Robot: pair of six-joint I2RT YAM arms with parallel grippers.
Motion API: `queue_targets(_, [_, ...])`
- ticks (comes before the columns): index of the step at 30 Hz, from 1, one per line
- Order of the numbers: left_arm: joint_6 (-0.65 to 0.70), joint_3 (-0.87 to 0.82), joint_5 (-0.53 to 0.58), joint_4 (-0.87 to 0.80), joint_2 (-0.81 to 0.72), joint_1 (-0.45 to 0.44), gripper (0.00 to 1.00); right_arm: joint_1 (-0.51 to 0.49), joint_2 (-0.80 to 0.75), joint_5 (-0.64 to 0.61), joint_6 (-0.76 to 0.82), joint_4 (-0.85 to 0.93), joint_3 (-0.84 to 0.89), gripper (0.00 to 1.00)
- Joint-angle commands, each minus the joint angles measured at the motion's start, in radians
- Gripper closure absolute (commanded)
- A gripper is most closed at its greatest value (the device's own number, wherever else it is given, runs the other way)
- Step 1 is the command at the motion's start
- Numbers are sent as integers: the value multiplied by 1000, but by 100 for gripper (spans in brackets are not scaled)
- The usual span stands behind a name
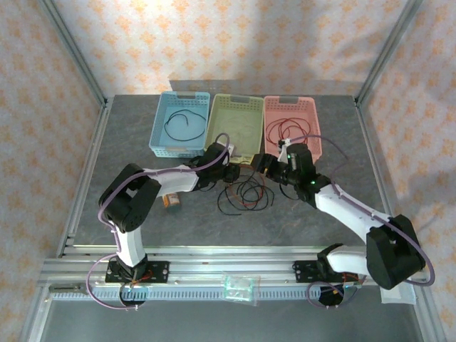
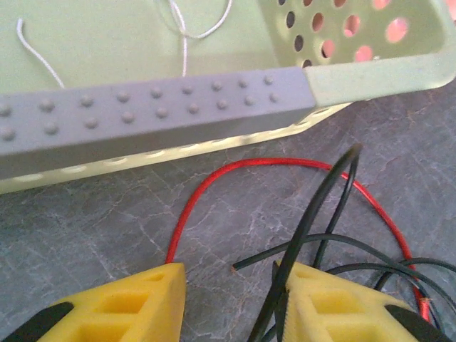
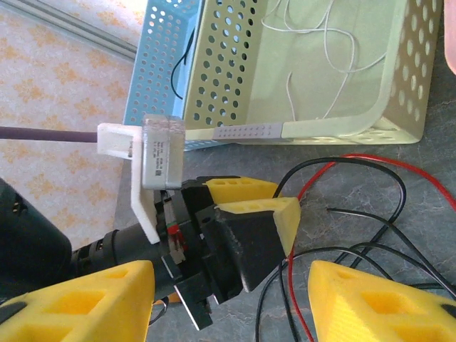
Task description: Untangle the cables
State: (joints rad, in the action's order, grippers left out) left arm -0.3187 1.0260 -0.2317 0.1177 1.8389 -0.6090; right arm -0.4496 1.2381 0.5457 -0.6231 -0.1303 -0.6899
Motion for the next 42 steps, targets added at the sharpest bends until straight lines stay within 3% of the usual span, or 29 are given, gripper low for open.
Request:
queue_targets(1, [19,29,28,-23,17,-9,65,4,-28,-16,26,12,4,41])
queue_targets(15, [17,16,78,-44,-19,-40,88,5,-41,-58,51,23,13,41])
queue_targets(22, [-8,54,130,-127,-168,-61,98,2,-137,-156,63,11,32,42])
queue_targets(30, [4,98,116,-185,-348,-110,100,-63,-158,-263,126,2,39,41])
queue_targets(42, [4,174,73,-236,-508,-135,100,-107,-64,-213,125,-305,46,39])
